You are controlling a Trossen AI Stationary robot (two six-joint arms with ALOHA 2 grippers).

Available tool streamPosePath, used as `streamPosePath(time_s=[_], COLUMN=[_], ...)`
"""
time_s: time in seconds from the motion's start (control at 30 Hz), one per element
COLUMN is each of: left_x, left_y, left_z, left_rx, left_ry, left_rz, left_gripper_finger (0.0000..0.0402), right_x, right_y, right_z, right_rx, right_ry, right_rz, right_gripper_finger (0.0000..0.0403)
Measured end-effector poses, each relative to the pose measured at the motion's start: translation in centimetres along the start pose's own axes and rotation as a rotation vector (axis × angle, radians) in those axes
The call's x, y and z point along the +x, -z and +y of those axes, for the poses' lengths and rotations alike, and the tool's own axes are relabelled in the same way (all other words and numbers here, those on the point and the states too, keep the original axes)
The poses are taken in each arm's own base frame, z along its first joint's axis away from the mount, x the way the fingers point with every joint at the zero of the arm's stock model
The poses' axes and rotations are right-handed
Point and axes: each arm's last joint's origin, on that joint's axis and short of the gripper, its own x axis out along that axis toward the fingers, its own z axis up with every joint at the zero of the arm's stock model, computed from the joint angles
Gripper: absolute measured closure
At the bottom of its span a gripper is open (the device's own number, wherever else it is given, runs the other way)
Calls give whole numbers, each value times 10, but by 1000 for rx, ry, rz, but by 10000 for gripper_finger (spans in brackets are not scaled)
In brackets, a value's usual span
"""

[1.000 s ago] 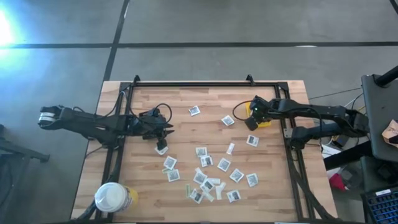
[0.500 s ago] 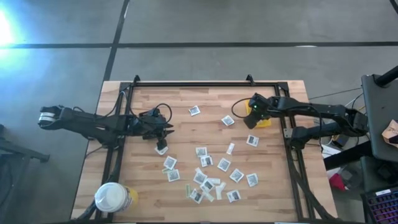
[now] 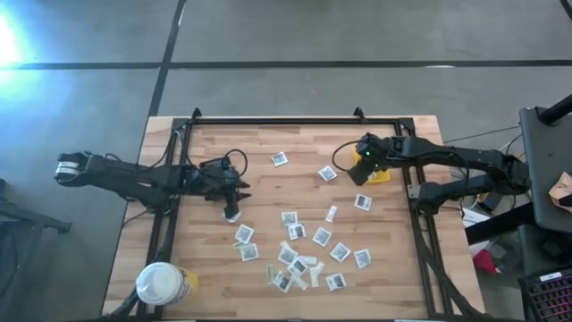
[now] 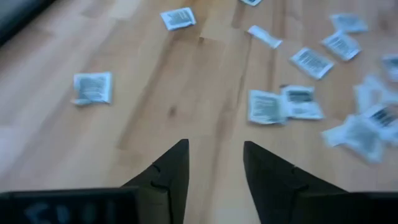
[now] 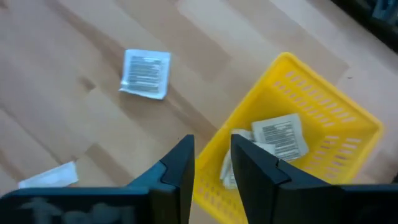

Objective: Pick & Place First Aid Supplies
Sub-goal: Put the black pad into the yellow bin

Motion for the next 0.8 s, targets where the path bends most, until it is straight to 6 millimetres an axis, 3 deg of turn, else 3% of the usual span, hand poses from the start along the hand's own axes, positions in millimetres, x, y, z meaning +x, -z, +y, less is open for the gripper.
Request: streamPosePath(time_s=[0.2,0.53,0.8], left_x=[-7,-22,-16], left_y=[-9,-13,-1], left_z=[-10,-37,-61], left_rx=[-47,-21,11], left_ry=[178,239,250], left_rz=[61,226,394], left_gripper_finger=[240,243,243], right_x=[-4,-6,-6], right_y=[8,12,12], right_z=[14,21,22], right_rx=[-38,-73,-72], right_ry=[-37,-59,-64], right_rz=[2,1,-7], right_gripper_finger=[320,339,332])
